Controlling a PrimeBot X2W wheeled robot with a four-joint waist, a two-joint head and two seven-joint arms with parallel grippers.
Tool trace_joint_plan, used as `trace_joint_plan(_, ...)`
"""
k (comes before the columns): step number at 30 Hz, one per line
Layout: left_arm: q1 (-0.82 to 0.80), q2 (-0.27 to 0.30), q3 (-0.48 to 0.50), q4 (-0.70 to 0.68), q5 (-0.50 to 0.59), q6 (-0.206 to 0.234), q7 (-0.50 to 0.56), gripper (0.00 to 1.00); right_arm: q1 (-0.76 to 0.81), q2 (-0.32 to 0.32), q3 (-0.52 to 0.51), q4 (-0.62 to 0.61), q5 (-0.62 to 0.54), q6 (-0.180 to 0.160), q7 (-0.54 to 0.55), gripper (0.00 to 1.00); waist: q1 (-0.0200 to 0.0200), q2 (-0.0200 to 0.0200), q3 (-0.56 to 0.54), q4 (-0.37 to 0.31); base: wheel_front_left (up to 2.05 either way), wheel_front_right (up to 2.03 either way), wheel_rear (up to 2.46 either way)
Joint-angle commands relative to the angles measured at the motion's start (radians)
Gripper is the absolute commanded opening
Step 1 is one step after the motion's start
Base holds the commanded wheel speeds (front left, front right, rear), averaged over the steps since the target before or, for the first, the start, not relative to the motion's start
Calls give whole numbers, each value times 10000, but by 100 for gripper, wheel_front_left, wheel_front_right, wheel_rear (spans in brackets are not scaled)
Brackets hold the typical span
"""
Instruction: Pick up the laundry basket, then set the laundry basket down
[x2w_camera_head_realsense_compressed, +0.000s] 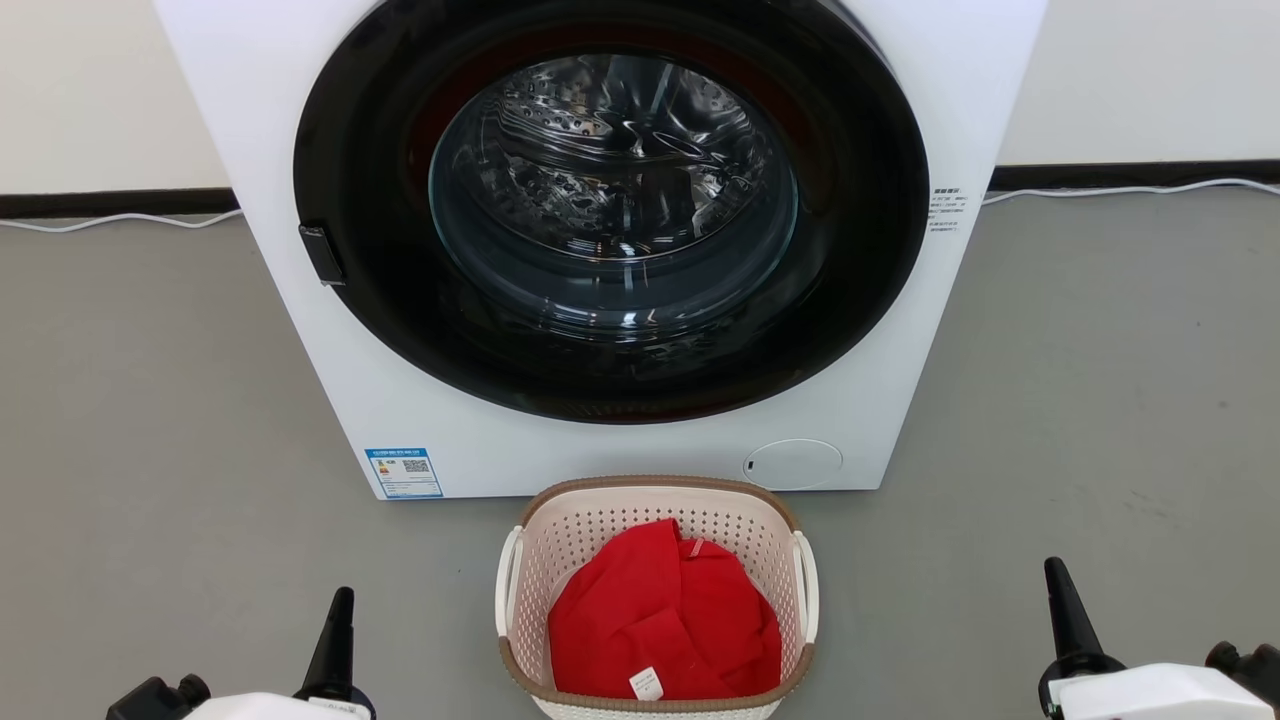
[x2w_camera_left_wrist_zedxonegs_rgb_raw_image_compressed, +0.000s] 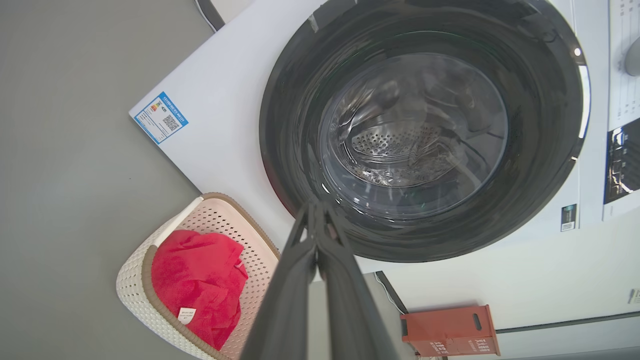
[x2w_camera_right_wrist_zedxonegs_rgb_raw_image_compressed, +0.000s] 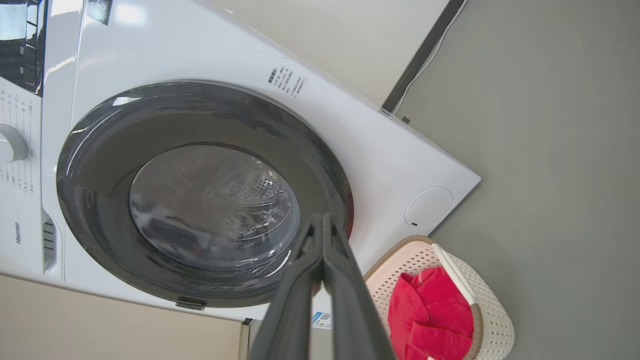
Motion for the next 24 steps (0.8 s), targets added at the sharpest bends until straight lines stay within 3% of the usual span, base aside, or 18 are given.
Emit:
trace_joint_plan(1,-580,108,228,-221,-356,-118,93,0,-508,-88,110,-241,377,48,145,0,-1,0,6,4,0,0,0)
trace_joint_plan(24,-1087,135,387,-178,-2739,-316,740,0,-1000,-95,44,-200,3017,61,783,0,-1,0,85,50,0,0,0)
